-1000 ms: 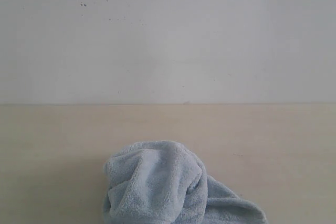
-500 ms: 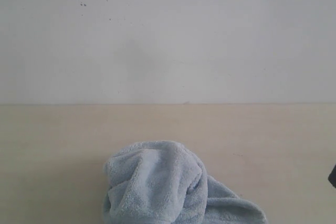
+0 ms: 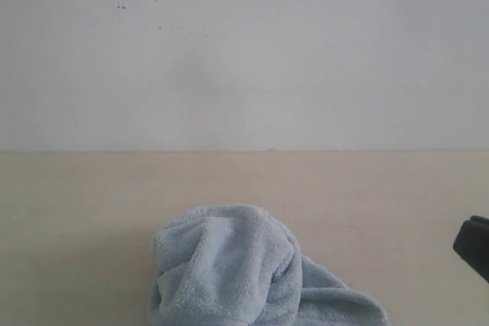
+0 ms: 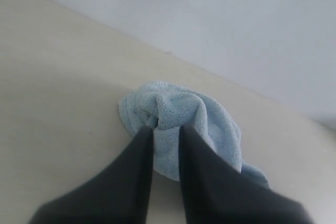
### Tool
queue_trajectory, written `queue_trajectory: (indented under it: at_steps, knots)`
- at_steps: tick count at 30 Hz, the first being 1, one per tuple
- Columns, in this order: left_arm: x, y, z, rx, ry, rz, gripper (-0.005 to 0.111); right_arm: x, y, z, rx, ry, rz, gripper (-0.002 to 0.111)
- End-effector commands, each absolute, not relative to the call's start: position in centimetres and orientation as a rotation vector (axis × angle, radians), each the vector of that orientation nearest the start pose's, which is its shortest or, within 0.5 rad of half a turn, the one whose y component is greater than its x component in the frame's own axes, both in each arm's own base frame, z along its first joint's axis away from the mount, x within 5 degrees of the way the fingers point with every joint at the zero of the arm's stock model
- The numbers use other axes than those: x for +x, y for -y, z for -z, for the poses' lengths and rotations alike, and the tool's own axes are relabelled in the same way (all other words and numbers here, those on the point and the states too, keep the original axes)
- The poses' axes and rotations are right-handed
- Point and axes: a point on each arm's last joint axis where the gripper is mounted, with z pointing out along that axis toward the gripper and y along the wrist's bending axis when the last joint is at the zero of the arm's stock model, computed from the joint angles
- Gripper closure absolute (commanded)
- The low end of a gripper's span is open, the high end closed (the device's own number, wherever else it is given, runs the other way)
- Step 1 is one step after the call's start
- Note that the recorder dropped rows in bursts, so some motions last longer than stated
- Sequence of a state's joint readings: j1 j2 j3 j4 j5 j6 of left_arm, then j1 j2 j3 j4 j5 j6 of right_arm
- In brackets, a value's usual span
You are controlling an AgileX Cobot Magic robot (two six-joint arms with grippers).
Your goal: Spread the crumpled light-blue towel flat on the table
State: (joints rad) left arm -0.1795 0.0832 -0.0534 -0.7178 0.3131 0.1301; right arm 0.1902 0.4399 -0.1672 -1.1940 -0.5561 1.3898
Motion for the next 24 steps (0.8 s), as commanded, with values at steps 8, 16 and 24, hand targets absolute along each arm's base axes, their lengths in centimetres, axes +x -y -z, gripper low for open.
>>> queue_trajectory:
  at_steps: [8, 16, 24]
  knots:
    - [5.5, 2.9, -20.3, -0.164, -1.788, 0.708, 0.089, 7.9, -5.9, -23.0, -0.378, -1.628, -0.708, 0.103]
    - [5.5, 3.6, -20.7, -0.044, -1.759, 0.726, 0.089, 8.3, -5.2, -22.3, -0.306, -1.682, -0.627, 0.103]
    - [6.3, 3.7, -20.7, -0.069, -1.783, 0.739, 0.089, 8.3, -5.2, -22.4, -0.294, -1.678, -0.638, 0.103]
